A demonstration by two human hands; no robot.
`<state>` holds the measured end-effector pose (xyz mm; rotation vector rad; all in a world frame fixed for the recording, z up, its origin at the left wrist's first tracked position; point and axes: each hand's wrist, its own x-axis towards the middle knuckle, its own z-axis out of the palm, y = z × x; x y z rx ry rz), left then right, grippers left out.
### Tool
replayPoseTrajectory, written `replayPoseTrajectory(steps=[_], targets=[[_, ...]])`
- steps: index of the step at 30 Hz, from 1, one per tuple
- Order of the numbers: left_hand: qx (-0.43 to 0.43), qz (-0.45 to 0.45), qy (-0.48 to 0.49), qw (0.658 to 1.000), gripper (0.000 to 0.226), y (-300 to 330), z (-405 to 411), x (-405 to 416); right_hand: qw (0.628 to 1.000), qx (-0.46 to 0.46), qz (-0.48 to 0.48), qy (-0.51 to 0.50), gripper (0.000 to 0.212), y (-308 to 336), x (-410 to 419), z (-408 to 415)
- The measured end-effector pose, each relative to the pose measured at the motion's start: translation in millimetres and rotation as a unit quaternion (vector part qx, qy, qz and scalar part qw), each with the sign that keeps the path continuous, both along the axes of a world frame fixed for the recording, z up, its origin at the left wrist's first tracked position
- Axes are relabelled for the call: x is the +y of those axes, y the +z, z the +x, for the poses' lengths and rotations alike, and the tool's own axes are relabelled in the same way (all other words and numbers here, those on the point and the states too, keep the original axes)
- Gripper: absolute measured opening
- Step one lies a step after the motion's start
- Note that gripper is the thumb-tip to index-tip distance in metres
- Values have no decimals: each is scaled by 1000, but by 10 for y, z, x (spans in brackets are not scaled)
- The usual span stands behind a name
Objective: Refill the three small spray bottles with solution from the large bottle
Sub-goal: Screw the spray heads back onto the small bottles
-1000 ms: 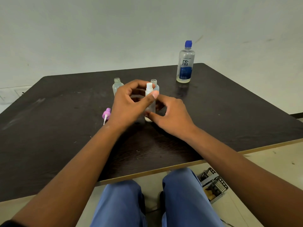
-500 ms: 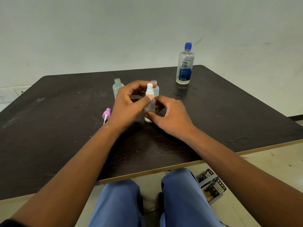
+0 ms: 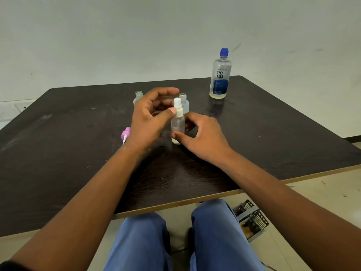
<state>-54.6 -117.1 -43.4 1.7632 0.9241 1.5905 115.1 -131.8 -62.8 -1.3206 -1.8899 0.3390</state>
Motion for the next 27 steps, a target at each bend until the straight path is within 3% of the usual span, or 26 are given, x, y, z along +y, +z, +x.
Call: replayPoseTrajectory(steps=[15, 21, 27], targets=[[44, 26, 11, 999, 24, -21, 4, 8, 1000, 4, -2, 1, 37, -5, 3, 7], [66, -7, 71, 995, 32, -46, 11, 37, 1000, -12, 14, 2, 52, -8, 2, 6], [68, -10, 68, 995, 27, -53, 4, 47, 1000, 21, 10, 12, 43, -12, 2, 9]])
